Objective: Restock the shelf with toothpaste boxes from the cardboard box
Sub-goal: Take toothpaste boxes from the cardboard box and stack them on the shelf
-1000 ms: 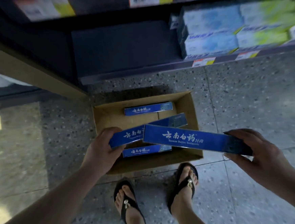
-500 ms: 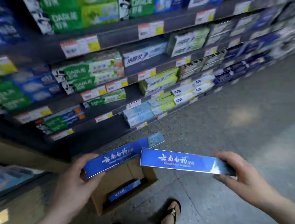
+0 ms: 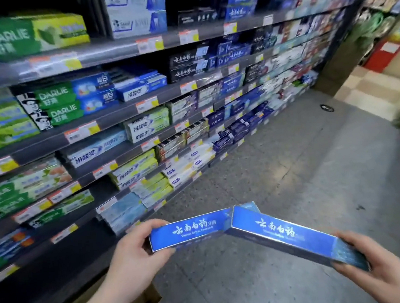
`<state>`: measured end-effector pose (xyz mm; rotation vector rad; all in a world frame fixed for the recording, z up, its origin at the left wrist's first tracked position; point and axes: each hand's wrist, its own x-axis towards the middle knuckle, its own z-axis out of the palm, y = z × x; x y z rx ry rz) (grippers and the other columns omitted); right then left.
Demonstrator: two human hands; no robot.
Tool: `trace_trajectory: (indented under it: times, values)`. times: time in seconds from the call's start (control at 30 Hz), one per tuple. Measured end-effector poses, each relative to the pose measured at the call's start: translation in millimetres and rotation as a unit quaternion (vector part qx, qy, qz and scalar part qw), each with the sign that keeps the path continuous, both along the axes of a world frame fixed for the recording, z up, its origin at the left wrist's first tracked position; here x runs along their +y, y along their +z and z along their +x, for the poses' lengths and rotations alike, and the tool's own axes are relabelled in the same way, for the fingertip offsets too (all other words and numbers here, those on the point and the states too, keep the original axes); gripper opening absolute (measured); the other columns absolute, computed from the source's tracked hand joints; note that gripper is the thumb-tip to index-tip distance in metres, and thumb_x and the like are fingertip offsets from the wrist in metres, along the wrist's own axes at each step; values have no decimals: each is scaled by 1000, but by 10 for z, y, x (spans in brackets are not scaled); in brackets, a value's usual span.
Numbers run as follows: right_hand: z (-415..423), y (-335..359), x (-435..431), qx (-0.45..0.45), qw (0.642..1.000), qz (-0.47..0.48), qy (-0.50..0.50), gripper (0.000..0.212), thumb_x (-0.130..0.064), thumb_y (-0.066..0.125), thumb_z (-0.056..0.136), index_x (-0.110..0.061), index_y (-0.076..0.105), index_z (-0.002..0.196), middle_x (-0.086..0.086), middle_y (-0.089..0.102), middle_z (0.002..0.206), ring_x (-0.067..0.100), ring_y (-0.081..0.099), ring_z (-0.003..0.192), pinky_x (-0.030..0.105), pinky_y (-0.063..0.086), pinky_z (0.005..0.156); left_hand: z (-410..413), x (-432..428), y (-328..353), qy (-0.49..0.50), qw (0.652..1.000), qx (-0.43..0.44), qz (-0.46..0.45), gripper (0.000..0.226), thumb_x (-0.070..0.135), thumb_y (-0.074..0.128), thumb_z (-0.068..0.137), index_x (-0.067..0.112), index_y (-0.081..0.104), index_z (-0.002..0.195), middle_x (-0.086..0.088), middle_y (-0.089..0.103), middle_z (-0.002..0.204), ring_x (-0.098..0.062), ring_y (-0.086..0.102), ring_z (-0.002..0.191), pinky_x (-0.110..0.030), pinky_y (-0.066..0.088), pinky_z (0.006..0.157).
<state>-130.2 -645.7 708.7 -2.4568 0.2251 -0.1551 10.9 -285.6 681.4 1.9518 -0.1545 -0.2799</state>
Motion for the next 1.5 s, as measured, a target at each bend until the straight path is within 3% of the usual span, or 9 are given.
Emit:
trace_trajectory:
  times: [0.23,0.4,0.7,0.87,0.97,1.17,1.27,1.4,1.5]
  values:
    - [-452,158,-1775,-10,996,-66,-59,63,-24,73,51,-55,53,102,-28,59,103,-8,60,85,7,46,75,60,-1679,376,-28,1000,-9,-10,35,7,72,69,36,61,85,41,57,90,10,56,78,-2,40,60]
    - [-359,319,-2624,-50,995,-60,-65,58,-26,73,52,-51,52,100,-26,58,105,-8,59,85,5,43,73,317,-2549,609,-24,999,0,-25,34,16,77,62,41,63,81,8,70,82,-8,62,74,-19,47,64]
    - [493,479,-3771,-62,993,-65,-82,52,-44,74,52,-59,52,97,-30,58,102,-12,58,86,-3,39,74,1384,-3897,804,-49,998,-14,-40,35,15,78,58,30,63,87,1,72,82,-16,65,77,-32,52,74]
    - [1139,661,-4558,-68,991,-61,-98,56,-28,73,54,-54,52,99,-29,60,102,-10,59,87,-1,41,75,2328,-4757,883,-82,995,-38,-52,33,8,77,66,25,64,91,5,71,70,-1,58,54,-11,43,51]
    - [1506,753,-5012,-96,985,-60,-130,54,-28,73,53,-48,55,100,-26,62,100,-9,60,85,0,42,73,2856,-5300,1000,-109,992,-37,-56,36,24,75,54,31,64,87,11,72,77,-5,61,58,-21,48,62]
    - [2037,498,-6101,-56,975,-101,-188,57,-68,63,55,-40,60,104,-15,67,102,-1,66,86,23,52,74,3629,-6426,1089,-141,987,-42,-61,32,15,78,61,28,65,87,5,70,68,-7,54,49,-15,42,49]
    - [2395,448,-6730,-54,972,-118,-194,57,-68,63,56,-38,61,105,-17,67,104,-1,65,88,22,53,76,3997,-6981,1068,-144,986,-46,-64,36,25,72,51,30,65,86,9,71,74,-8,59,56,-24,46,62]
    - [3120,696,-7437,-80,979,-104,-157,49,-55,69,55,-44,59,101,-21,64,103,-5,63,88,10,47,76,4433,-7664,1038,-116,989,-64,-63,33,5,76,67,28,63,87,4,69,67,0,57,51,-11,42,50]
    - [3689,929,-7932,-116,984,-85,-108,53,-73,64,49,-59,51,98,-29,58,106,-10,58,91,4,42,77,4722,-8149,1069,-74,993,-72,-58,36,1,76,67,29,63,86,0,71,73,-13,60,62,-12,43,51]
